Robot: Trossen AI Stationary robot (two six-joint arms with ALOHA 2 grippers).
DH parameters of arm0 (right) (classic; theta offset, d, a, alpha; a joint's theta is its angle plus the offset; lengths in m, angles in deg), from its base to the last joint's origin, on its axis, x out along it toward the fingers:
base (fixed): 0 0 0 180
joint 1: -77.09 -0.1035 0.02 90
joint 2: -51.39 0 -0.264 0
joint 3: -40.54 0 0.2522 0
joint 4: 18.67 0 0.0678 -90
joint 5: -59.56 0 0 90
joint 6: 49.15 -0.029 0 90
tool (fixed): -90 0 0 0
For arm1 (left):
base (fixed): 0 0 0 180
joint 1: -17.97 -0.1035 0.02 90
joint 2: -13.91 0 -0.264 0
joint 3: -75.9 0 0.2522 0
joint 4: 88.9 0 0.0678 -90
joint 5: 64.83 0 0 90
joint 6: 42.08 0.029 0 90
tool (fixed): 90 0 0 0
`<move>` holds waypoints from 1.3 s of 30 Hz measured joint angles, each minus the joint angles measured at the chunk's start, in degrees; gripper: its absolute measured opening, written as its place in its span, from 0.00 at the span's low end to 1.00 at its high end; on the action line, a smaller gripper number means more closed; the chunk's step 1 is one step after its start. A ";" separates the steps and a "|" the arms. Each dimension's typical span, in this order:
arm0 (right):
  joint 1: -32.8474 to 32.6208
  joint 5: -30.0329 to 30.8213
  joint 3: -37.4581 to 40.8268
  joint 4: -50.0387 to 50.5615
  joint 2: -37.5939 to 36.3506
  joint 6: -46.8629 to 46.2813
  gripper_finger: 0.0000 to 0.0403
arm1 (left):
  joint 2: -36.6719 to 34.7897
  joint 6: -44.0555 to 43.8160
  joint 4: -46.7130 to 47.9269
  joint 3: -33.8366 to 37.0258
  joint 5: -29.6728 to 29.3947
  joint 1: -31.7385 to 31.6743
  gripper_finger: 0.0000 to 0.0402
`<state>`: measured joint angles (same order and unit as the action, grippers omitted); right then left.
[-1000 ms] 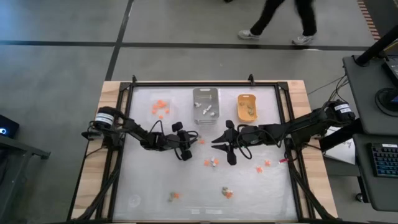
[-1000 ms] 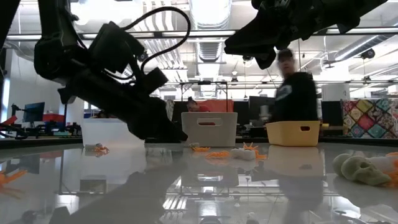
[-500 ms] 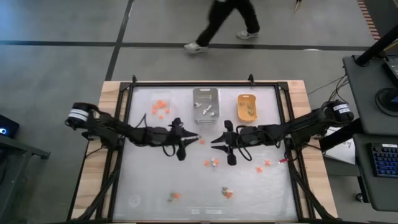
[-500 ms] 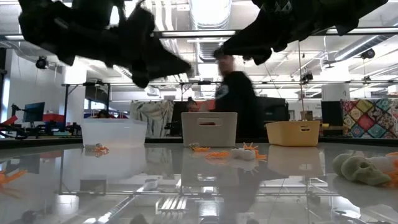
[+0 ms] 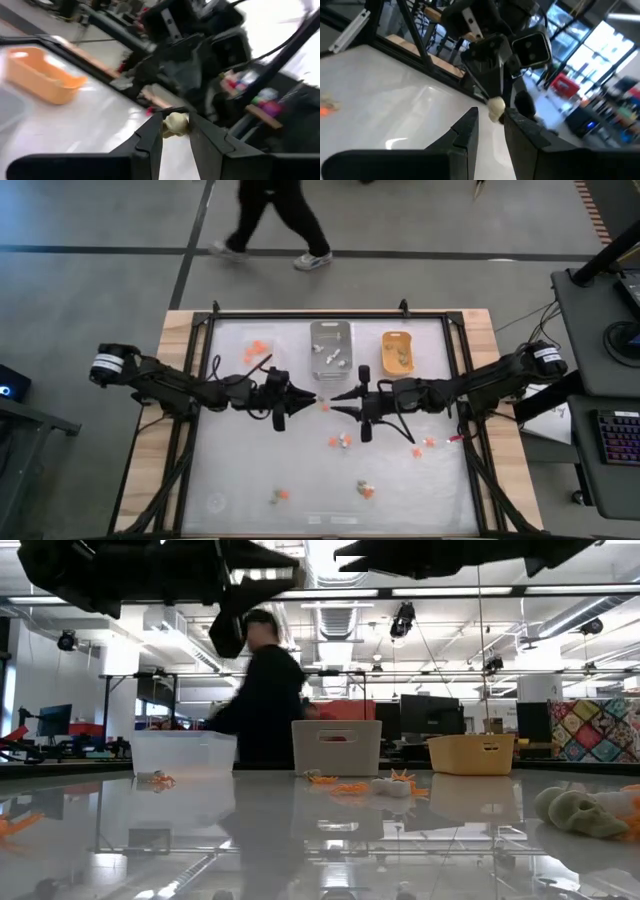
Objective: Sort Halloween decoration
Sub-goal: Put the cream white skull toy into the yellow bin
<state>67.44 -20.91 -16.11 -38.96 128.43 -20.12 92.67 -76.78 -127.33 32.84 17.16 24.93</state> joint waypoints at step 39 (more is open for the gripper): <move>-0.09 4.08 -7.65 2.61 5.68 7.06 0.30 | 4.26 1.14 -6.36 -2.97 2.60 -0.04 0.19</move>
<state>67.35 -16.83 -23.76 -36.34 134.11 -13.06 96.93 -75.64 -133.69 29.87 19.76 24.88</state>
